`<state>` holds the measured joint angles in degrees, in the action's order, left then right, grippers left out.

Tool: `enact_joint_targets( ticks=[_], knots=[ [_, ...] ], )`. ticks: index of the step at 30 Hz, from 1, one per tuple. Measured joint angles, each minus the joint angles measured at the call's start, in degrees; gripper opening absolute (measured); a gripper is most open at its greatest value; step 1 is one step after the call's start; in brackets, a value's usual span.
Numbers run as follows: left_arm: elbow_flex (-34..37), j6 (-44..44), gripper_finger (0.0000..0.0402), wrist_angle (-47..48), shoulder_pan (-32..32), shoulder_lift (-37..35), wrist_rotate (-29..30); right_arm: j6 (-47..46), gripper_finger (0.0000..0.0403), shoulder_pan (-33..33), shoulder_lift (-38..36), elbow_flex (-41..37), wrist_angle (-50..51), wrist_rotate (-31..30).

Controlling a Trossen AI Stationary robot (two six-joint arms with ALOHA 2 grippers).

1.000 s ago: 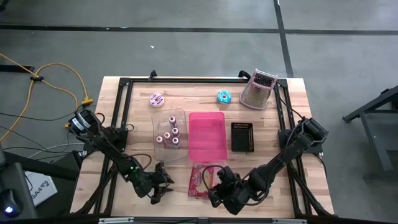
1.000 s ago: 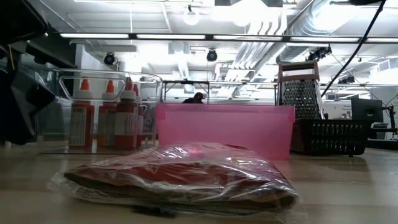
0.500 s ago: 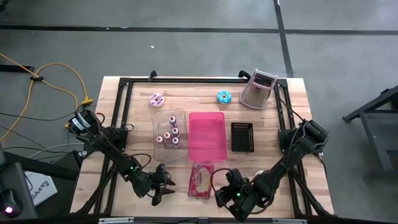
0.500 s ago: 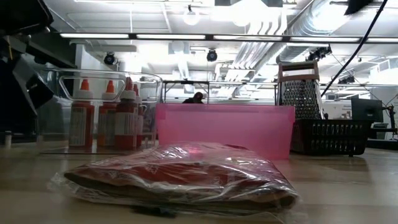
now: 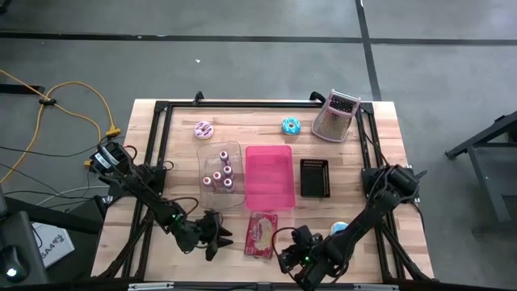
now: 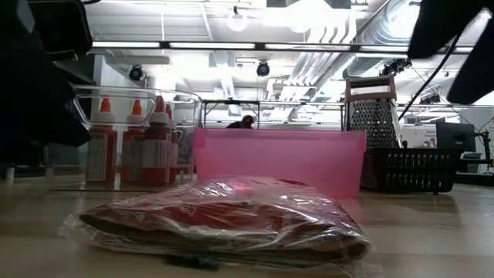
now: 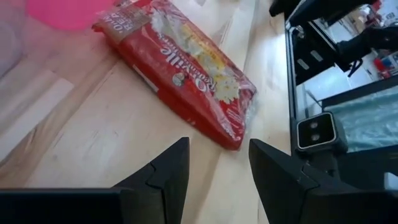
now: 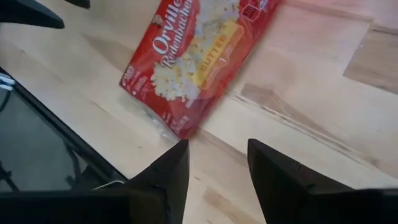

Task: Pick & Place Food Item
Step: Put the red popcorn pack into the pink bin

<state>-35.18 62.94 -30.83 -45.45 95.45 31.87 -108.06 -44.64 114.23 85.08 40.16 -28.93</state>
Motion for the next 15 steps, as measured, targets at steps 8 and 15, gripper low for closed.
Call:
enact_joint_targets(
  ticks=[8,15],
  knots=[
    [0.0,-12.6,0.0133,-3.7,0.0,0.5,-2.9,0.3,0.0133,-1.2,0.4,0.0,-0.2,-0.7],
    [-2.2,-19.7,0.0082,-7.1,0.0,6.4,-5.0,-0.2,0.0133,-2.2,0.5,0.0,-2.1,-2.3]
  ],
)
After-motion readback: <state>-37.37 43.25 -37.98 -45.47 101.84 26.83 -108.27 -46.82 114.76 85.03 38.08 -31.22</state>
